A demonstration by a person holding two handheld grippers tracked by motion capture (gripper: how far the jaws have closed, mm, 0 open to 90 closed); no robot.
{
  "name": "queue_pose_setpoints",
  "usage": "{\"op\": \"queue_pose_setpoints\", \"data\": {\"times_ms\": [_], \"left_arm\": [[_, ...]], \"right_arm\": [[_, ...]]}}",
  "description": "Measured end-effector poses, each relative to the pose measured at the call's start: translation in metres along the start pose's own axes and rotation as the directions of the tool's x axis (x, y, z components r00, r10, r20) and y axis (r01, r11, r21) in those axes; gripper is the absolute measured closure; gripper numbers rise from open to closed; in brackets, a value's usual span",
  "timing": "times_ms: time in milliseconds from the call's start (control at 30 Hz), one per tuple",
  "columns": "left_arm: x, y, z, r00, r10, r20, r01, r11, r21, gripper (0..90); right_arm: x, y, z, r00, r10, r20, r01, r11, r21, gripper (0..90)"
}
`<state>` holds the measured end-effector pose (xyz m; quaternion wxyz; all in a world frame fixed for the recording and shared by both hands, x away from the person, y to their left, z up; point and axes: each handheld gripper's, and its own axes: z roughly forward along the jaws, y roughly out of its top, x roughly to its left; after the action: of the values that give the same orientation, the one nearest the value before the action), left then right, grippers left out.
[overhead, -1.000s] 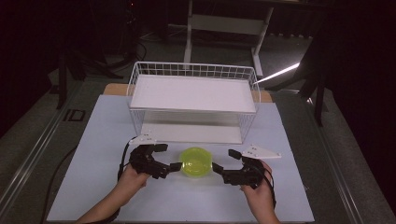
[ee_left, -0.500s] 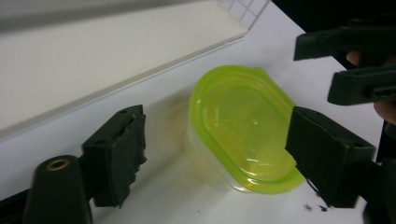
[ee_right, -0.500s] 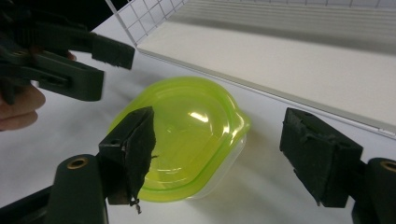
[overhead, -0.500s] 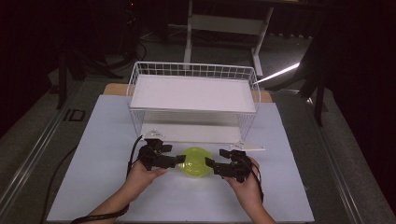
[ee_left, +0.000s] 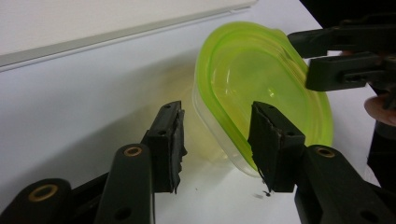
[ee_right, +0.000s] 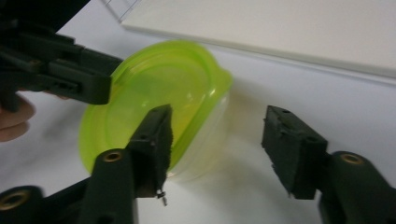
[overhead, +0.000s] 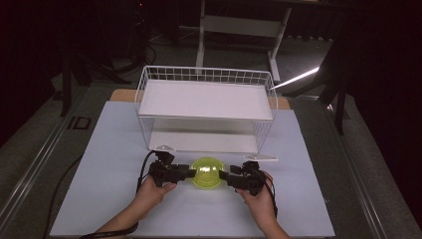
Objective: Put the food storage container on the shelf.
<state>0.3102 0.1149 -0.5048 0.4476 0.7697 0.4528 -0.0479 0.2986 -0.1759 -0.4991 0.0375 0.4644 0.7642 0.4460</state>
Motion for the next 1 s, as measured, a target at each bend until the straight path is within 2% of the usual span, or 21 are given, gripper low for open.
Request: {"op": "queue_pose_setpoints", "data": {"times_ms": [33,67,133,233,367,500,600,667,700,733,767,833,933,1000], "left_arm": [[-0.001,0.0,0.0,1.0,-0.007,0.002,0.007,1.0,-0.001,63.1],[-0.003,0.0,0.0,1.0,0.0,0.009,0.0,1.0,0.001,63.1],[-0.007,-0.001,0.0,0.9997,0.026,-0.001,-0.026,0.9996,-0.006,64.5],[-0.01,-0.003,-0.001,0.9999,0.008,0.014,-0.008,1.0,0.0,69.2],[-0.015,-0.008,-0.002,0.9992,0.0,0.04,0.0,0.9998,0.022,71.9],[-0.019,-0.012,-0.004,0.9997,-0.005,0.022,0.005,0.9998,0.019,73.7],[-0.018,-0.015,-0.006,0.9988,-0.035,0.033,0.034,0.9992,0.02,75.7],[-0.019,-0.015,-0.008,0.9986,-0.046,0.026,0.045,0.9988,0.02,78.2],[-0.02,-0.015,-0.009,0.9994,-0.034,0.006,0.034,0.9992,0.023,79.7],[-0.021,-0.015,-0.009,0.9999,-0.004,-0.014,0.004,0.9996,0.028,81.3],[-0.021,-0.015,-0.01,0.9999,-0.006,-0.011,0.006,0.9997,0.023,81.3],[-0.019,-0.016,-0.011,0.9997,-0.026,0.005,0.026,0.9996,0.008,81.4],[-0.02,-0.013,-0.013,0.9999,-0.016,-0.003,0.016,0.9999,-0.006,81.4],[-0.019,-0.011,-0.015,0.9996,-0.023,0.015,0.023,0.9994,-0.024,81.4]], "right_arm": [[0.001,0.0,0.001,1.0,-0.002,-0.005,0.002,0.9999,0.01,51.0],[0.001,0.0,0.001,1.0,-0.002,-0.005,0.002,0.9999,0.01,51.0],[0.004,0.0,0.001,0.9997,-0.025,0.001,0.025,0.9995,0.018,58.7],[0.01,-0.001,-0.003,0.9982,-0.058,0.012,0.058,0.9982,0.013,67.7],[0.015,-0.001,-0.006,0.9971,-0.074,0.017,0.073,0.9973,0.01,71.3],[0.017,-0.003,-0.009,0.9977,-0.068,0.009,0.068,0.9977,0.003,73.8],[0.021,-0.004,-0.01,0.9981,-0.061,-0.001,0.061,0.9981,-0.001,75.2],[0.022,-0.003,-0.011,0.9989,-0.047,-0.004,0.047,0.9989,0.001,77.1],[0.023,-0.003,-0.012,0.9993,-0.035,-0.013,0.035,0.9994,0.001,78.6],[0.023,-0.003,-0.013,0.9993,-0.032,-0.019,0.032,0.9995,0.003,80.0],[0.025,-0.003,-0.012,0.9988,-0.047,-0.013,0.048,0.9988,0.01,80.0],[0.026,-0.003,-0.012,0.9991,-0.04,-0.011,0.04,0.9992,0.0,80.1],[0.028,0.002,-0.013,0.9983,-0.058,-0.001,0.058,0.9982,-0.014,80.1],[0.028,0.006,-0.015,0.9978,-0.066,-0.002,0.066,0.9973,-0.032,80.1]]}}
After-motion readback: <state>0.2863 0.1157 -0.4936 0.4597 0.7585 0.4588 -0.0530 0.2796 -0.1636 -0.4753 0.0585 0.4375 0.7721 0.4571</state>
